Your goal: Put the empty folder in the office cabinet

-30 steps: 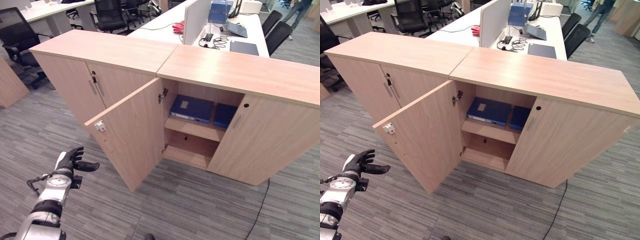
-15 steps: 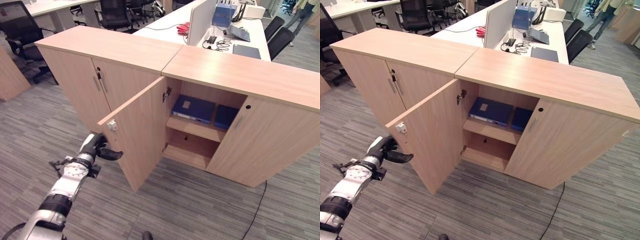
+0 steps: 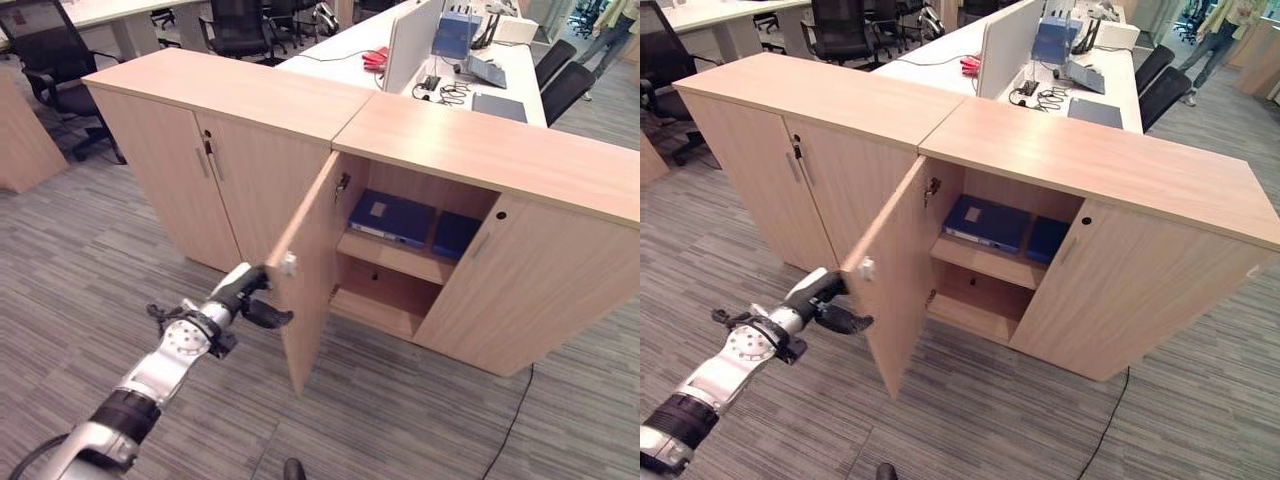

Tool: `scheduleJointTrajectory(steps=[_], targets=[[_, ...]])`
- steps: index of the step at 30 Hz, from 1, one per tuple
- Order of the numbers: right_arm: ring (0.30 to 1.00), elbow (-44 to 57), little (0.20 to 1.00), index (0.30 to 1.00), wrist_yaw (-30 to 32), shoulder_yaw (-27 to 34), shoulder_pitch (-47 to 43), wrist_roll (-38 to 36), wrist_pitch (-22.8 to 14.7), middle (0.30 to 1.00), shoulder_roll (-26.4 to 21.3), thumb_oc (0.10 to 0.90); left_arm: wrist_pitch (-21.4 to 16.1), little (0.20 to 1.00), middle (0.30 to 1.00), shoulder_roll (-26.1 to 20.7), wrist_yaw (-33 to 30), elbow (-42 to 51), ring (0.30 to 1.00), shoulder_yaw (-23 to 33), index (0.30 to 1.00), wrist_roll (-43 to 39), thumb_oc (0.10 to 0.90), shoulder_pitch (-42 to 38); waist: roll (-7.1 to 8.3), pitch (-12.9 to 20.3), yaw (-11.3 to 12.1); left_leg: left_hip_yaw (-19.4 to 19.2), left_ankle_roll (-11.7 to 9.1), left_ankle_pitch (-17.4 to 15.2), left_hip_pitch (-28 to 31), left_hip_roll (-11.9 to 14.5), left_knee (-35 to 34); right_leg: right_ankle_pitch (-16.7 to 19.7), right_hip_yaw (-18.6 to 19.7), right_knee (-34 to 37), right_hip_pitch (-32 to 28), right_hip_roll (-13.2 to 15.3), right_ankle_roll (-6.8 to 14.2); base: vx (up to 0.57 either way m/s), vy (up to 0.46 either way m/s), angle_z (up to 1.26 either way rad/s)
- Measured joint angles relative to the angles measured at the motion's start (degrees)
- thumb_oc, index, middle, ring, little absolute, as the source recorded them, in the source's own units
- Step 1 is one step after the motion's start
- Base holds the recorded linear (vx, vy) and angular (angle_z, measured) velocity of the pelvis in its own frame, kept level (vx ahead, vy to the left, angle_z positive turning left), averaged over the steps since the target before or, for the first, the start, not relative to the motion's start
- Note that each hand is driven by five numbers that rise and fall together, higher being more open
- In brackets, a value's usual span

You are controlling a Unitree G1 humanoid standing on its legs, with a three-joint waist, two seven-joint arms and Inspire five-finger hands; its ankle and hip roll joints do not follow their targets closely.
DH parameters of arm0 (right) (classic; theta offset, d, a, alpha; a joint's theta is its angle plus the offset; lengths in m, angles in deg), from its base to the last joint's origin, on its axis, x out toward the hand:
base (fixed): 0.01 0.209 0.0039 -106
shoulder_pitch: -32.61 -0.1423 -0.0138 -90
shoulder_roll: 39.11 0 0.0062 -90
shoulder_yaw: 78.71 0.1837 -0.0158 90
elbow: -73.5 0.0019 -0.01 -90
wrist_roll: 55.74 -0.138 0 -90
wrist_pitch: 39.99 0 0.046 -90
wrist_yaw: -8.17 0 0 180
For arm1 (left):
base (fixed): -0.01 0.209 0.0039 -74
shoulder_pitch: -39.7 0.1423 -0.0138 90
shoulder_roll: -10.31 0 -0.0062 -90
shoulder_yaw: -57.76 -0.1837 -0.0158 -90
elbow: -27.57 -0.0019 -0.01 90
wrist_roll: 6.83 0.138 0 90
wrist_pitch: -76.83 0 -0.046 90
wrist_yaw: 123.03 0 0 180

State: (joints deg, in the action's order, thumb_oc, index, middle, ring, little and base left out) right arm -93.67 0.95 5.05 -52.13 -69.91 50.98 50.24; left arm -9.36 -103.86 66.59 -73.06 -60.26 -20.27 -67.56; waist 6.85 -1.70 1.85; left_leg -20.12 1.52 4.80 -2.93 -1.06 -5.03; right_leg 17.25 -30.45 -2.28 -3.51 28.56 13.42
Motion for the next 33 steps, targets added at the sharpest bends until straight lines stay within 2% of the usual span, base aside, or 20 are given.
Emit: scheduleJointTrajectory(steps=[2,3,4,6,9,11,13,20,25,27,30,31,33], targets=[[0.900,-0.5,0.900,0.900,-0.3,-1.7,-1.3,0.7,0.4,0.900,-1.0,0.800,-0.1,0.900,0.900,2.9,2.2,2.7,0.900,-3.7,0.900,-2.1,0.800,-0.4,-0.02,0.1,-0.1,0.1,0.0,0.0,0.2,0.0,0.0,0.0,0.1,-0.1,-0.2,0.0,0.0,-0.02,-0.071,0.03],[0.900,-1.0,0.900,0.900,-0.2,-3.7,-2.0,0.7,0.6,0.900,-0.9,0.800,-0.1,0.900,0.900,6.2,4.2,2.9,0.900,-7.7,0.900,-3.4,0.800,-1.5,-0.15,0.3,-0.2,0.2,0.1,0.3,0.3,0.0,0.0,0.0,0.0,0.0,-0.5,0.0,0.0,-0.01,-0.047,0.01],[0.900,-1.5,0.900,0.900,-0.4,-4.0,-2.6,0.7,0.6,0.900,-1.4,0.800,-0.2,0.900,0.900,7.3,5.6,3.0,0.900,-9.9,0.900,-3.9,0.800,-2.3,-0.13,0.3,-0.3,0.2,0.2,0.4,0.4,-0.1,0.0,0.0,0.0,0.1,-0.9,0.0,0.0,-0.02,-0.064,-0.03],[0.900,-2.1,0.900,0.900,-0.3,-6.6,-5.0,2.3,1.1,0.900,-1.5,0.800,-0.2,0.900,0.900,12.4,10.3,5.9,0.900,-18.3,0.900,-5.1,0.800,-4.3,-0.38,0.5,-2.0,0.2,0.2,0.5,1.0,0.0,0.0,0.0,0.0,0.2,-1.1,-0.1,0.1,-0.02,-0.060,-0.08],[0.900,-1.9,0.900,0.900,-0.4,-8.0,-6.7,3.0,1.8,0.900,-1.5,0.800,-0.1,0.900,0.900,18.2,13.6,8.1,0.900,-24.2,0.900,-7.2,0.800,-6.9,-0.88,0.8,-4.4,0.0,0.3,0.5,1.1,0.0,0.0,-0.1,0.0,0.7,-1.1,-0.2,0.1,-0.02,-0.051,-0.10],[0.900,-1.9,0.900,0.900,-0.4,-9.0,-7.4,3.0,2.0,0.900,-1.8,0.800,-0.3,0.900,0.900,19.4,13.9,11.2,0.900,-25.6,0.900,-8.2,0.800,-8.7,-1.41,1.1,-5.3,-0.4,0.2,0.5,1.1,0.1,0.0,-0.2,0.1,1.5,-1.1,-0.6,0.2,-0.03,-0.079,-0.13],[0.900,-1.9,0.900,0.900,-0.4,-9.4,-7.4,3.0,2.1,0.900,-2.2,0.800,-0.6,0.900,0.900,19.9,14.1,11.5,0.900,-25.6,0.900,-8.9,0.800,-9.9,-2.14,1.5,-5.2,-0.5,0.2,0.5,1.0,0.5,0.0,-0.2,0.1,1.8,-1.2,-0.9,0.2,-0.03,-0.141,-0.06],[0.900,-1.9,0.900,0.900,-0.4,-10.5,-7.6,4.6,2.2,0.900,-2.3,0.800,0.6,0.900,0.900,19.5,13.9,1.8,0.900,-25.2,0.900,-10.7,0.800,-8.7,-2.72,1.8,-4.9,-0.7,-1.0,1.3,0.8,1.8,0.0,-3.5,0.1,2.0,-1.1,-2.2,-0.2,-0.04,-0.132,-0.04],[0.900,-1.8,0.900,0.900,-0.3,-10.6,-7.4,5.0,2.2,0.900,-1.6,0.800,1.1,0.900,0.900,18.6,8.8,-6.0,0.900,-11.9,0.900,-14.4,0.800,2.2,-2.61,1.7,-4.8,-2.4,-3.3,2.8,0.5,4.4,0.0,-8.5,0.3,5.0,-1.0,-5.1,1.2,-0.08,-0.222,-0.21],[0.900,-1.3,0.900,0.900,-0.3,-10.5,-6.3,5.0,2.1,0.900,-1.7,0.800,1.1,0.900,0.900,18.0,6.1,-8.5,0.900,-4.5,0.900,-15.7,0.800,6.2,-3.52,1.7,-4.8,-3.6,-4.6,3.6,0.3,7.1,0.1,-9.3,0.6,7.5,-0.9,-8.1,0.5,-0.08,-0.355,-0.41],[0.900,-0.2,0.900,0.900,-0.6,-9.7,-5.0,4.9,1.4,0.900,-0.5,0.800,1.0,0.900,0.900,16.8,3.5,-8.3,0.900,5.5,0.900,-15.8,0.800,12.9,-4.32,1.8,-4.4,-5.2,-7.5,4.1,2.2,12.2,0.1,-11.0,3.0,7.7,-0.8,-13.4,-1.9,-0.04,-0.294,-0.44],[0.900,-0.1,0.900,0.900,-0.6,-9.6,-4.2,4.7,1.2,0.900,-0.4,0.800,1.0,0.900,0.900,16.5,2.3,-8.7,0.900,8.0,0.900,-15.7,0.800,14.3,-4.91,2.0,-4.3,-5.0,-8.1,4.3,2.4,14.2,0.1,-11.7,3.2,7.7,-0.9,-15.1,-2.3,-0.03,-0.373,-0.32],[0.900,-0.1,0.900,0.900,-0.7,-9.0,-3.7,4.6,0.9,0.900,-0.6,0.800,0.6,0.900,0.900,18.1,1.0,-9.5,0.900,11.6,0.900,-15.4,0.800,16.1,-5.85,2.0,-4.0,-5.0,-9.0,4.8,2.6,16.0,0.3,-12.3,3.4,7.7,-0.9,-17.2,-3.2,0.00,-0.262,-0.15]])
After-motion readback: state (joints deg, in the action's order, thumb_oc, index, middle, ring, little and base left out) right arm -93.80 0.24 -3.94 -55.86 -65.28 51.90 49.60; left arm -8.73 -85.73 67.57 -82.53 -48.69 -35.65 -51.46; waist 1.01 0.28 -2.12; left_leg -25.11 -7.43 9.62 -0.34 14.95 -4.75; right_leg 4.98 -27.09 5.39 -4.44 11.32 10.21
